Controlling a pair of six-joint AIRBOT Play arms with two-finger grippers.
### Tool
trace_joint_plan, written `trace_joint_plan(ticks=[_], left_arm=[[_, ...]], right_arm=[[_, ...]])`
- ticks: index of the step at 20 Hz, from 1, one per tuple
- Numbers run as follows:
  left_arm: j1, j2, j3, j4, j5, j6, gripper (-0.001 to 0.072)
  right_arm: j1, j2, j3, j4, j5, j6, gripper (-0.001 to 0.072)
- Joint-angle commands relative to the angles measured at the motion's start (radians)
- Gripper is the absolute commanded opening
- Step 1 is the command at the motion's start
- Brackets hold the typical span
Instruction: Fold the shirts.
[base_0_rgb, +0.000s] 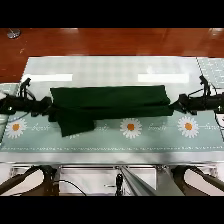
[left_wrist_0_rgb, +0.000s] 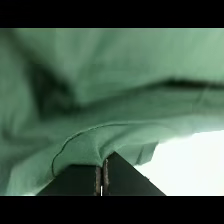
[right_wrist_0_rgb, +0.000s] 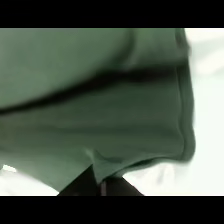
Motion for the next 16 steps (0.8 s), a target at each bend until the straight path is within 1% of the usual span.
trace_joint_plan(ticks=[1, 3, 5, 7, 9, 14, 16], left_arm=[[-0.055, -0.162, 0.188, -0.011, 0.041, -0.045, 0.0016], [-0.069, -0.252, 0.301, -0.011, 0.042, -0.084, 0.0016], [-0.069, -0.328, 0.403, -0.011, 0.024, -0.106, 0.0016], [-0.070, -0.380, 0.475, -0.011, 0.025, -0.117, 0.0016], [-0.070, -0.417, 0.514, -0.011, 0.033, -0.126, 0.0016], [-0.089, -0.504, 0.539, -0.014, 0.016, -0.125, 0.0016], [-0.096, -0.522, 0.539, -0.018, 0.018, -0.125, 0.0021]], right_arm=[[0.001, -0.098, 0.093, 0.075, -0.012, -0.003, 0.0031], [0.001, -0.158, 0.129, 0.137, -0.029, -0.032, 0.0030], [0.001, -0.216, 0.175, 0.179, -0.035, -0.049, 0.0030], [0.001, -0.269, 0.218, 0.180, -0.049, -0.031, 0.0030], [0.001, -0.315, 0.253, 0.207, -0.063, -0.031, 0.0031], [0.069, -0.409, 0.312, 0.202, -0.127, -0.030, 0.0031], [0.081, -0.436, 0.321, 0.204, -0.165, -0.005, 0.0031]])
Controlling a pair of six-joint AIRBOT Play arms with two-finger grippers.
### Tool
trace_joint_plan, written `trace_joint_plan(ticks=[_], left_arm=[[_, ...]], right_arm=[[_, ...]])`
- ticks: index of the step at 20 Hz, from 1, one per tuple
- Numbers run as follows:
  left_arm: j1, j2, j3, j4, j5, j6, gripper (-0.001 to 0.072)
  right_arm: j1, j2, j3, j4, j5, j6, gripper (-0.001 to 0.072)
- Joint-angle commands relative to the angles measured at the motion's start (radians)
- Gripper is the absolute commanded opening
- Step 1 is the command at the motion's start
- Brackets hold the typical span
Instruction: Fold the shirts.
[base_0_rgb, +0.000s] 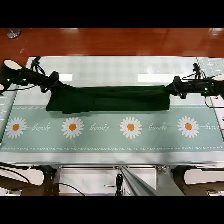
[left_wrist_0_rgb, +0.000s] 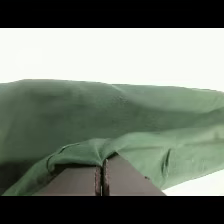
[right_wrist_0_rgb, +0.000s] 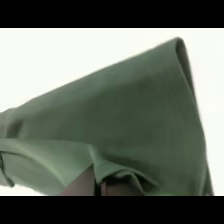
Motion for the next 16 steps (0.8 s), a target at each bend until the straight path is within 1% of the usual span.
trace_joint_plan(ticks=[1, 2, 3, 5, 6, 7, 8, 9, 10, 11, 12, 13, 14, 15, 16], left_arm=[[-0.010, -0.040, 0.013, -0.005, -0.007, -0.005, 0.0139], [-0.008, -0.039, 0.017, -0.005, -0.018, -0.005, 0.0525], [0.002, -0.039, 0.040, 0.008, -0.063, 0.000, 0.0709], [0.050, -0.036, 0.123, 0.100, -0.167, -0.014, 0.0706], [0.082, -0.022, 0.166, 0.212, -0.213, -0.079, 0.0705], [0.109, 0.011, 0.185, 0.343, -0.228, -0.140, 0.0705], [0.133, 0.061, 0.181, 0.463, -0.216, -0.176, 0.0705], [0.151, 0.117, 0.163, 0.519, -0.180, -0.180, 0.0706], [0.168, 0.185, 0.124, 0.520, -0.113, -0.181, 0.0706], [0.173, 0.254, 0.071, 0.488, -0.033, -0.181, 0.0706], [0.169, 0.333, 0.003, 0.415, 0.047, -0.179, 0.0705], [0.155, 0.405, -0.065, 0.322, 0.107, -0.152, 0.0705], [0.126, 0.475, -0.138, 0.229, 0.160, -0.089, 0.0705], [0.086, 0.529, -0.201, 0.169, 0.198, -0.047, 0.0706], [0.046, 0.561, -0.242, 0.146, 0.213, -0.035, 0.0706]], right_arm=[[0.024, -0.048, 0.025, 0.006, -0.058, 0.032, 0.0079], [0.016, -0.047, 0.026, 0.007, -0.057, 0.041, 0.0371], [0.006, -0.046, 0.036, 0.009, -0.021, 0.036, 0.0629], [-0.047, -0.042, 0.085, -0.004, 0.095, 0.029, 0.0617], [-0.085, -0.037, 0.108, -0.008, 0.154, 0.026, 0.0617], [-0.126, -0.030, 0.121, -0.027, 0.196, 0.026, 0.0617], [-0.162, -0.019, 0.120, -0.068, 0.211, 0.026, 0.0617], [-0.188, -0.015, 0.120, -0.135, 0.214, 0.033, 0.0617], [-0.203, -0.015, 0.114, -0.209, 0.210, 0.067, 0.0617], [-0.203, -0.016, 0.095, -0.246, 0.185, 0.095, 0.0617], [-0.199, -0.019, 0.076, -0.241, 0.159, 0.098, 0.0617], [-0.185, -0.032, 0.062, -0.226, 0.144, 0.094, 0.0617], [-0.165, -0.051, 0.061, -0.224, 0.142, 0.090, 0.0617], [-0.143, -0.074, 0.061, -0.214, 0.138, 0.088, 0.0617], [-0.124, -0.093, 0.061, -0.203, 0.131, 0.082, 0.0617]])
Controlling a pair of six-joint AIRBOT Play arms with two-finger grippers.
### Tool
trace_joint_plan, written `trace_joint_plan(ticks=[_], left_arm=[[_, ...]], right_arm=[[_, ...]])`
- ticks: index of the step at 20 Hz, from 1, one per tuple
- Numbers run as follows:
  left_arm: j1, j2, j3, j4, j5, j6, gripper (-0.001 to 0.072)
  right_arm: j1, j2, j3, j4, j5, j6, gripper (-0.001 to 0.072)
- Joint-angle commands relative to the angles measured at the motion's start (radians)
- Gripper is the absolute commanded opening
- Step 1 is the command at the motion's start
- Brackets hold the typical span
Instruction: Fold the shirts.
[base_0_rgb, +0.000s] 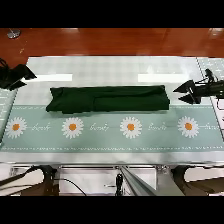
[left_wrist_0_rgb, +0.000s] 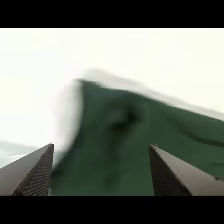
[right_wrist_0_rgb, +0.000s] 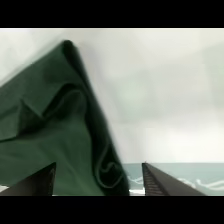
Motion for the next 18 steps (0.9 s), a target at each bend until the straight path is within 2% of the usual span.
trace_joint_plan(ticks=[1, 5, 6, 7, 8, 9, 10, 11, 12, 14, 16, 18], left_arm=[[-0.101, 0.157, -0.160, -0.131, 0.133, 0.071, 0.0706], [-0.261, 0.115, -0.168, -0.135, 0.124, 0.070, 0.0705], [-0.294, 0.092, -0.168, -0.140, 0.132, 0.070, 0.0705], [-0.322, 0.066, -0.167, -0.155, 0.135, 0.071, 0.0704], [-0.346, 0.042, -0.163, -0.171, 0.134, 0.076, 0.0704], [-0.370, 0.020, -0.161, -0.205, 0.134, 0.100, 0.0702], [-0.391, 0.004, -0.159, -0.250, 0.134, 0.131, 0.0619], [-0.414, -0.011, -0.155, -0.293, 0.134, 0.167, 0.0236], [-0.436, -0.023, -0.151, -0.324, 0.142, 0.198, 0.0023], [-0.488, -0.052, -0.126, -0.358, 0.163, 0.213, 0.0016], [-0.571, -0.100, -0.072, -0.285, 0.206, 0.206, 0.0015], [-0.663, -0.172, 0.011, -0.179, 0.219, 0.113, 0.0015]], right_arm=[[0.051, -0.058, -0.010, 0.008, -0.024, 0.000, 0.0617], [0.133, -0.113, -0.009, 0.111, -0.037, -0.038, 0.0613], [0.151, -0.111, -0.006, 0.119, -0.041, -0.043, 0.0536], [0.164, -0.111, 0.009, 0.117, -0.024, -0.047, 0.0259], [0.170, -0.109, 0.028, 0.117, 0.008, -0.062, 0.0031], [0.170, -0.100, 0.043, 0.110, 0.035, -0.070, 0.0031], [0.169, -0.072, 0.046, 0.097, 0.044, -0.069, 0.0030], [0.162, -0.035, 0.046, 0.056, 0.046, -0.066, 0.0030], [0.162, 0.014, 0.046, -0.005, 0.052, -0.056, 0.0030], [0.162, 0.141, 0.023, -0.108, 0.068, -0.041, 0.0030], [0.162, 0.294, -0.044, -0.162, 0.088, -0.042, 0.0030], [0.162, 0.462, -0.135, -0.170, 0.100, -0.045, 0.0030]])
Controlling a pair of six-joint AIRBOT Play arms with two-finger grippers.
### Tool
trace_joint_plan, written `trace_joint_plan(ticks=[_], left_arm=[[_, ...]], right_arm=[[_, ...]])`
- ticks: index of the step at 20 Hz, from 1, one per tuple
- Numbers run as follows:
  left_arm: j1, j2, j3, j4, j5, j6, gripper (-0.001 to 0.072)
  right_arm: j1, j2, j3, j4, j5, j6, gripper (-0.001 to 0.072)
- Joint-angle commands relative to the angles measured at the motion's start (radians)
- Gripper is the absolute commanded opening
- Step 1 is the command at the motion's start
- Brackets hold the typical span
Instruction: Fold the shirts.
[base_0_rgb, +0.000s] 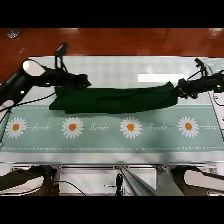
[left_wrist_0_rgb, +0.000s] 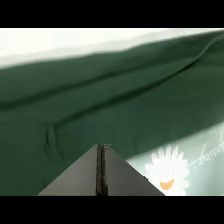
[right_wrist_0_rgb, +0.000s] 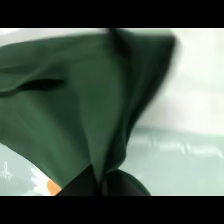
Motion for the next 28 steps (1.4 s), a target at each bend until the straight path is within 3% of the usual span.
trace_joint_plan(ticks=[1, 5, 8, 13, 17, 22, 28], left_arm=[[-0.160, -0.124, 0.133, 0.124, 0.035, -0.095, 0.0014], [-0.333, -0.325, 0.340, 0.114, -0.017, -0.190, 0.0014], [-0.456, -0.452, 0.442, 0.017, -0.091, -0.190, 0.0015], [-0.605, -0.530, 0.465, -0.093, -0.128, -0.175, 0.0016], [-0.632, -0.541, 0.467, -0.151, -0.157, -0.149, 0.0016], [-0.434, -0.477, 0.506, -0.131, -0.254, -0.123, 0.0016], [-0.005, -0.143, 0.473, 0.079, -0.303, -0.163, 0.0016]], right_arm=[[0.002, 0.285, -0.132, -0.074, 0.027, 0.008, 0.0030], [0.002, 0.568, -0.237, -0.062, 0.068, 0.098, 0.0030], [0.002, 0.671, -0.238, -0.063, 0.100, 0.142, 0.0031], [0.002, 0.705, -0.238, -0.045, 0.103, 0.151, 0.0031], [0.002, 0.705, -0.238, -0.016, 0.096, 0.143, 0.0031], [0.039, 0.704, -0.237, 0.026, 0.084, 0.141, 0.0031], [0.307, 0.591, -0.142, 0.092, -0.059, 0.189, 0.0030]])
